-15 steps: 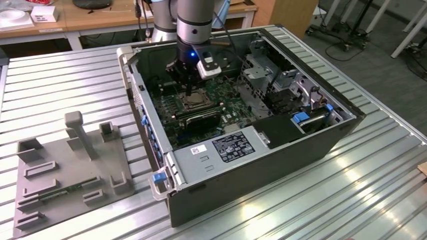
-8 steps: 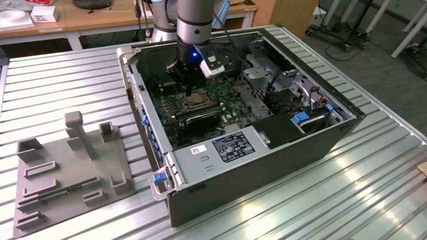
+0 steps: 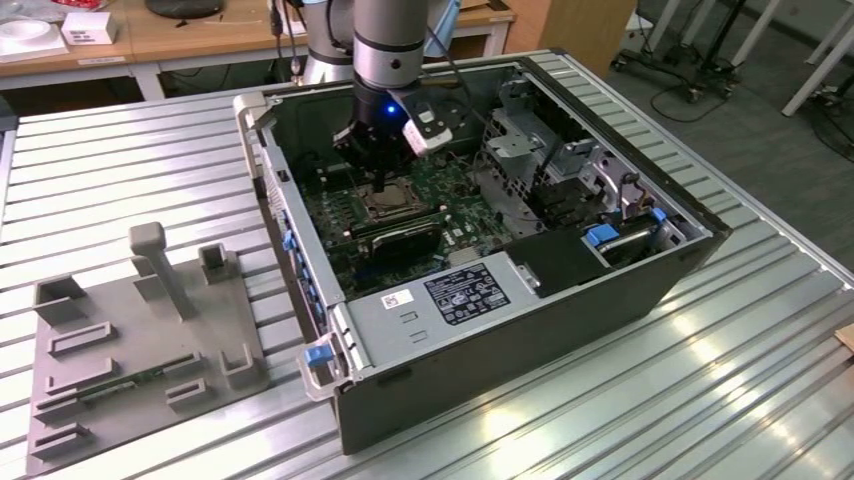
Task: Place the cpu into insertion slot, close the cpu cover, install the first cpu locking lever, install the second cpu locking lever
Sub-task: 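Close the cpu cover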
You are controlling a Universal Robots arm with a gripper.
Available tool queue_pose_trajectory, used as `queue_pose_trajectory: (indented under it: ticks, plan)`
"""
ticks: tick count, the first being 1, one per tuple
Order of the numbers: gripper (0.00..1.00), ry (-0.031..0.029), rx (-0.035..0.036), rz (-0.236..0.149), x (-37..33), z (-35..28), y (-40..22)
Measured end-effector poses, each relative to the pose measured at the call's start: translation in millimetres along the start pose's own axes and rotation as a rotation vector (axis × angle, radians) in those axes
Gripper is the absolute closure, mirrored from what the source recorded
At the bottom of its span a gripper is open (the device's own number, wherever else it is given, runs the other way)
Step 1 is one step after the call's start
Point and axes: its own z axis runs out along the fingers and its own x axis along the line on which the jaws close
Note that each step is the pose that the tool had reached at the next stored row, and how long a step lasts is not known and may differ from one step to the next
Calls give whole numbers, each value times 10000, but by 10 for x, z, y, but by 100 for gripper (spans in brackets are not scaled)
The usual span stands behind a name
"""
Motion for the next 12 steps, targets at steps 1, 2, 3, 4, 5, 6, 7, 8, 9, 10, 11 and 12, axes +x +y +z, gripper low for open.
queue_pose_trajectory:
  ticks: [1, 2, 3, 4, 5, 6, 7, 8, 9, 10, 11, 12]
  plan:
    - [89, -66, -16, -18, 2, 1, 0]
    - [89, -116, -27, -36, 3, 2, 0]
    - [89, -135, -32, -47, 2, 2, 0]
    - [89, -141, -33, -56, 2, 2, 0]
    - [89, -148, -33, -64, 3, 2, 0]
    - [89, -154, -32, -74, 4, 2, -1]
    - [89, -161, -34, -85, 5, 3, -1]
    - [89, -169, -36, -99, 8, 4, -2]
    - [89, -177, -39, -117, 10, 6, -2]
    - [89, -182, -40, -133, 12, 6, -3]
    - [89, -183, -40, -142, 12, 7, -3]
    - [89, -184, -40, -144, 12, 7, -3]
